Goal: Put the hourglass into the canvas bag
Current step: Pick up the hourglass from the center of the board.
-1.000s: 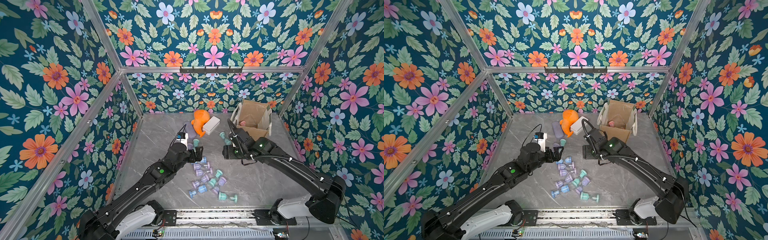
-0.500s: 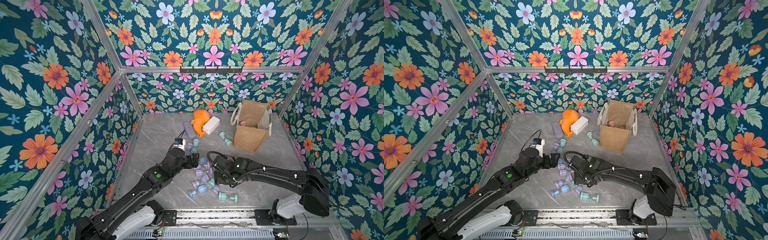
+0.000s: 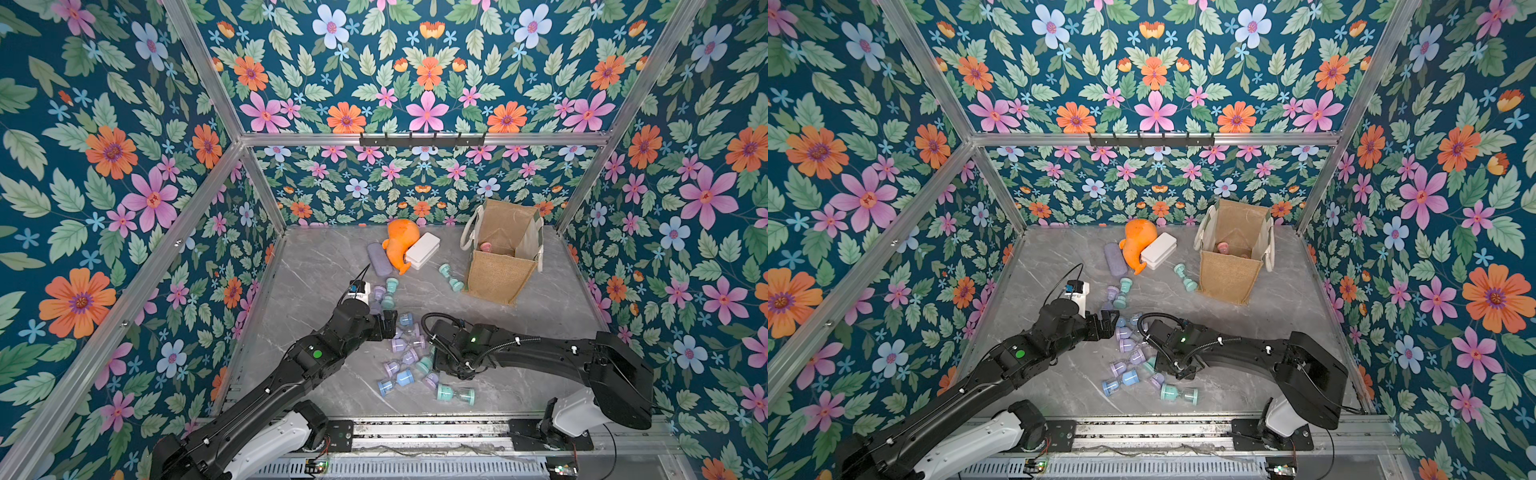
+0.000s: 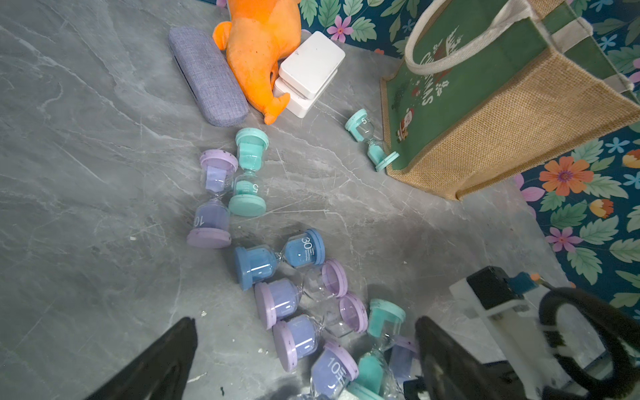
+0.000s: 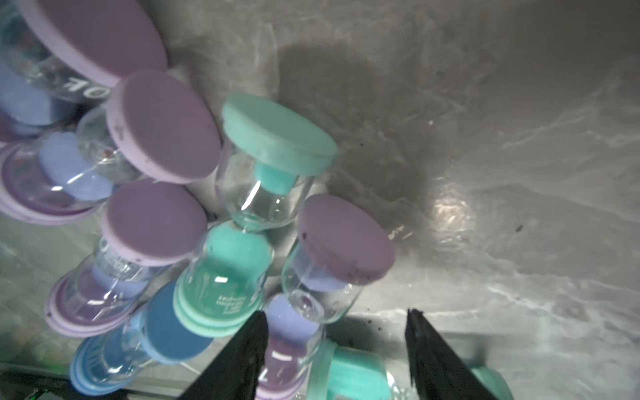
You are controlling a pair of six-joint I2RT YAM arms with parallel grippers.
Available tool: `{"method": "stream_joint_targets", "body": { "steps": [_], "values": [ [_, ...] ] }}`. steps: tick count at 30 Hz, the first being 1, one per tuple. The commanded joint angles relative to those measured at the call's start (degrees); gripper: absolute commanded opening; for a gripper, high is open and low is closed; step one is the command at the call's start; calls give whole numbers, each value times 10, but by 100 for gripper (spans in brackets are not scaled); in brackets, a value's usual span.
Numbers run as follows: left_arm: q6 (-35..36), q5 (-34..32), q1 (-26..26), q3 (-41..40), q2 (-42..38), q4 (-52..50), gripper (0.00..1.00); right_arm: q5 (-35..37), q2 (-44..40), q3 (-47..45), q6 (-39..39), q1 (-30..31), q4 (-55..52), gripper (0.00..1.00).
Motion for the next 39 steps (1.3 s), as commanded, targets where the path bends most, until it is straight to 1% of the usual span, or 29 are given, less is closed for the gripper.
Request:
{"method": "stream_joint_targets", "body": {
  "steps": [1,6,12,17,19,26,37,39],
  "values": [
    [-6,7,0,0,0,8,100,13,6,-4,19,-7,32,64],
    [-4,8,0,1,3,9,100,14,32,5,8,-14,44,63],
    [-6,6,0,-4,5,10,100,38,55,15,3,-19,50,61],
    [-6,5,0,-5,3,10,100,38,68,20,4,-20,58,59],
    [-7,4,0,-5,3,11,100,43,91,22,4,-20,58,59],
    [-5,3,0,-6,3,10,100,48,109,24,-5,-21,62,53],
    [-6,1,0,-5,1,11,100,59,102,30,-13,-21,78,45],
    [-6,0,0,-5,0,11,100,61,99,32,-15,-22,80,41]
  ]
}}
